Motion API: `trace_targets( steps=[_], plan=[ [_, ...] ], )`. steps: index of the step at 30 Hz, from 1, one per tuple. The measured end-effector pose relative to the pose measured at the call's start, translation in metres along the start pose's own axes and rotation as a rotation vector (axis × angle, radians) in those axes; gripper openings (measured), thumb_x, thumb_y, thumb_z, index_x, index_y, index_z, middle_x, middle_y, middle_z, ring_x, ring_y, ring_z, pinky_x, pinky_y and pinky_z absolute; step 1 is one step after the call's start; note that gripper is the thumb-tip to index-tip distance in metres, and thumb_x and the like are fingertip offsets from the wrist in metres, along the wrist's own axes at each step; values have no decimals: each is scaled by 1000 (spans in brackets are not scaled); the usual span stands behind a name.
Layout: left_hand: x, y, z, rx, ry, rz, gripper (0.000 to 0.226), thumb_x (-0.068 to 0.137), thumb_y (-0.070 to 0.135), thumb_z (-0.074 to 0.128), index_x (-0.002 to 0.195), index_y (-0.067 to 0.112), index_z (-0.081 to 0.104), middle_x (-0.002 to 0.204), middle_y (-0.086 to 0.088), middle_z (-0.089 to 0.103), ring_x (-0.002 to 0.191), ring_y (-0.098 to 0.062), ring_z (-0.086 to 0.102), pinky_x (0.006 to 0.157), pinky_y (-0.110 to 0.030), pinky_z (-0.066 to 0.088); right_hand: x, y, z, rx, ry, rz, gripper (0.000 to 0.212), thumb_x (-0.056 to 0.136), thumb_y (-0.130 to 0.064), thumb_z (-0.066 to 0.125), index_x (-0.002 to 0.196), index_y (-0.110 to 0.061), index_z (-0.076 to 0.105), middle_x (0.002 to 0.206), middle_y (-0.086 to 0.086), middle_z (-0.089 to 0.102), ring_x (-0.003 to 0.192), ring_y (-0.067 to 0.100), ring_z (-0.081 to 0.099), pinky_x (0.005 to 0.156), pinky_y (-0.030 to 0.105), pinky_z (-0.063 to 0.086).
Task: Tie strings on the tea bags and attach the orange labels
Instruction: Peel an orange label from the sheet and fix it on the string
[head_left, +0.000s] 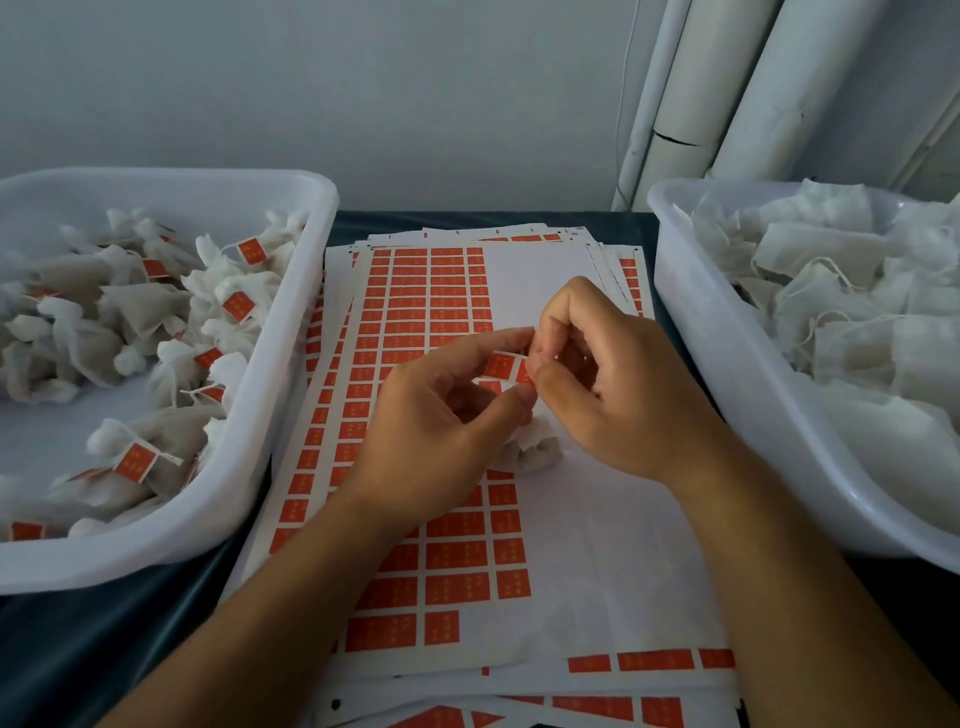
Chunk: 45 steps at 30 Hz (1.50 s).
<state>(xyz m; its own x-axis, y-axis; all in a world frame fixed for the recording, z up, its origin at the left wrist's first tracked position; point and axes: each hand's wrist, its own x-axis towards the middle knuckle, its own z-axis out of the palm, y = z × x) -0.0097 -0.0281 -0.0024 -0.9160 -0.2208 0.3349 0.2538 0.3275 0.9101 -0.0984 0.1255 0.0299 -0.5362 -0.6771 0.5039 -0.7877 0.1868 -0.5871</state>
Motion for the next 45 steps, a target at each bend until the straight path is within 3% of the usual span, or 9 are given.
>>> trace_targets(
  steps=[9,15,19,24,26,30,34,41,45],
  plan=[
    [0,1,5,4,55,47,33,98,22,63,130,18,69,107,15,76,81,-10,76,68,-17,59,-1,1,0,-82,45,27,16,89,-30,62,91,-27,47,71,-21,53,64,11,60,55,12,45],
    [-1,0,7,-4,94,39,37,98,15,63,134,16,65,96,15,77,80,-8,75,68,-16,59,-2,2,0,-103,64,30,19,89,-34,65,94,-29,47,76,-20,59,68,10,63,57,14,50],
    [-1,0,6,-11,102,53,40,98,9,64,137,17,61,86,14,76,76,-11,75,67,-18,59,-2,4,0,-147,53,64,23,89,-41,64,104,-34,48,78,-27,62,70,3,65,58,9,45],
    [-1,2,6,-14,122,37,40,97,10,65,136,18,60,85,11,76,75,-14,75,67,-20,60,-2,6,2,-194,40,119,38,92,-50,63,125,-34,54,80,-29,62,64,2,65,67,23,57],
    [-1,2,5,-17,142,34,39,97,10,66,135,19,60,82,12,74,74,-15,75,66,-18,59,-2,7,0,-191,33,159,41,94,-54,63,129,-36,53,83,-28,63,68,3,67,68,22,57],
    [-2,4,5,-27,138,42,40,97,10,65,136,17,59,75,12,71,72,-18,74,65,-18,58,-2,9,-2,-43,-18,228,22,95,-50,63,114,-38,63,89,-29,63,90,-6,64,65,6,51],
    [-2,4,5,-53,124,37,41,97,9,65,137,18,58,71,11,69,70,-18,73,64,-17,57,1,8,0,116,-44,252,11,97,-37,66,107,-33,71,96,-24,68,96,-4,63,67,11,53],
    [-1,2,5,-54,105,14,42,98,10,65,138,20,56,76,15,72,71,-12,74,62,-16,57,2,7,1,191,-5,278,3,95,-32,70,97,-33,70,100,-20,69,97,9,68,75,25,58],
    [-1,2,5,-91,82,-34,45,98,15,66,140,25,53,85,8,74,75,-18,75,64,-21,59,1,4,3,121,-7,267,2,97,-34,66,98,-33,66,102,-22,66,100,-2,63,77,10,53]
  ],
)
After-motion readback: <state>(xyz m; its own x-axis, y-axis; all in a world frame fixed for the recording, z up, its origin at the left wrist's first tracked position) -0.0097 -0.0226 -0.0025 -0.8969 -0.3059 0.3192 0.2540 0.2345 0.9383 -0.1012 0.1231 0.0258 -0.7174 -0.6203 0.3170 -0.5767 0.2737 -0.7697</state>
